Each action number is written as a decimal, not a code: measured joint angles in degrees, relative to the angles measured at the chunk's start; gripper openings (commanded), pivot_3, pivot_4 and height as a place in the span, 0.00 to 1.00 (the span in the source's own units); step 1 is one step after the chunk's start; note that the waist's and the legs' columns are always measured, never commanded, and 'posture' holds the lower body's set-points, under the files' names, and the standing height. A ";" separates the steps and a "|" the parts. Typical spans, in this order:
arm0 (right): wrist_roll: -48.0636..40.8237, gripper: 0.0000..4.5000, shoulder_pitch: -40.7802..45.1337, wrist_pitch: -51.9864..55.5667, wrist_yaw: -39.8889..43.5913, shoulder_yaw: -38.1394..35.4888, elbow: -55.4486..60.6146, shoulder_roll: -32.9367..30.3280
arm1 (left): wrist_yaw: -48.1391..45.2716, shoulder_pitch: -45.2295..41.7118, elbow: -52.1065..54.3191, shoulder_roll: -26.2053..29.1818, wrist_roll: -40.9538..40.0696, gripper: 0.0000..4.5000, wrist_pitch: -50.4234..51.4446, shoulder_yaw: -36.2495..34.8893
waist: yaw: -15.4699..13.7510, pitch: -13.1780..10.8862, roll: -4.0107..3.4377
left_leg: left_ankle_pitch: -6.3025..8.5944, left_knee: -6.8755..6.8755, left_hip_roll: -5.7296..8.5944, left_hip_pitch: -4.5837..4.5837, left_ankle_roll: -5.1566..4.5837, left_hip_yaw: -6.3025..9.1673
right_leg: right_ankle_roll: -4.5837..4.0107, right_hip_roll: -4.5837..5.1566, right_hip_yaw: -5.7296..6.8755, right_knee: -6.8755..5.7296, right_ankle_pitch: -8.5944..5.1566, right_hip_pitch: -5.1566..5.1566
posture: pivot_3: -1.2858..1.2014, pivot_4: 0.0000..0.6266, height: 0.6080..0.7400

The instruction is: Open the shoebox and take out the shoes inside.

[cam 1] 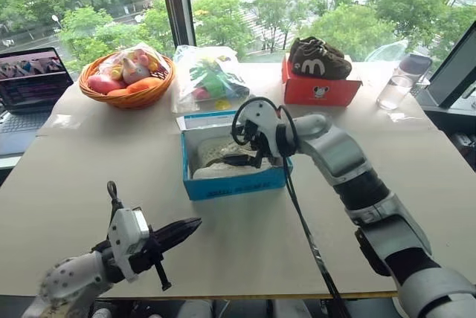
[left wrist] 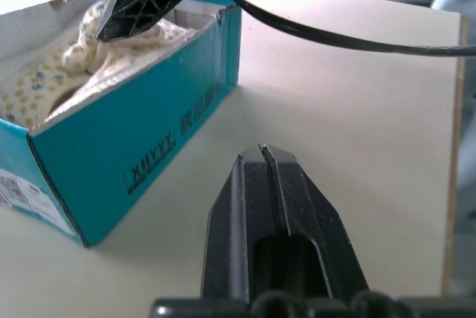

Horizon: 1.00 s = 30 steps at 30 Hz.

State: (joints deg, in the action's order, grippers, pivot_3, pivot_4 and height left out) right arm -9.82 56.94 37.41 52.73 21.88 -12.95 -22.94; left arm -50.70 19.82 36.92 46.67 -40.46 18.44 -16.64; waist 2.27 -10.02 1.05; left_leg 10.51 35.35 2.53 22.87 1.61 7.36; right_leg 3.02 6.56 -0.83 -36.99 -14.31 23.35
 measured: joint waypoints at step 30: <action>-5.23 0.99 -2.92 19.87 -7.21 -8.13 2.11 11.57 | -14.45 -29.94 -31.13 4.04 5.11 0.00 -0.95 -1.19 | 1.77 0.02 0.05 | -0.03 -0.08 -0.81 -0.04 0.07 -0.27 | -0.88 -0.82 -0.23 -0.17 0.56 0.41 | 0.52 0.24 1.00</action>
State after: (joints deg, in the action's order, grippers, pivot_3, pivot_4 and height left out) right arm -15.05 54.02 57.28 45.52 13.75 -10.84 -11.37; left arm -65.15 -10.12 5.79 50.71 -35.35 17.49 -17.82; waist 4.04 -10.00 1.10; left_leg 10.48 35.26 1.73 22.83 1.68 7.10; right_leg 2.14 5.74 -1.05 -37.16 -13.76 23.76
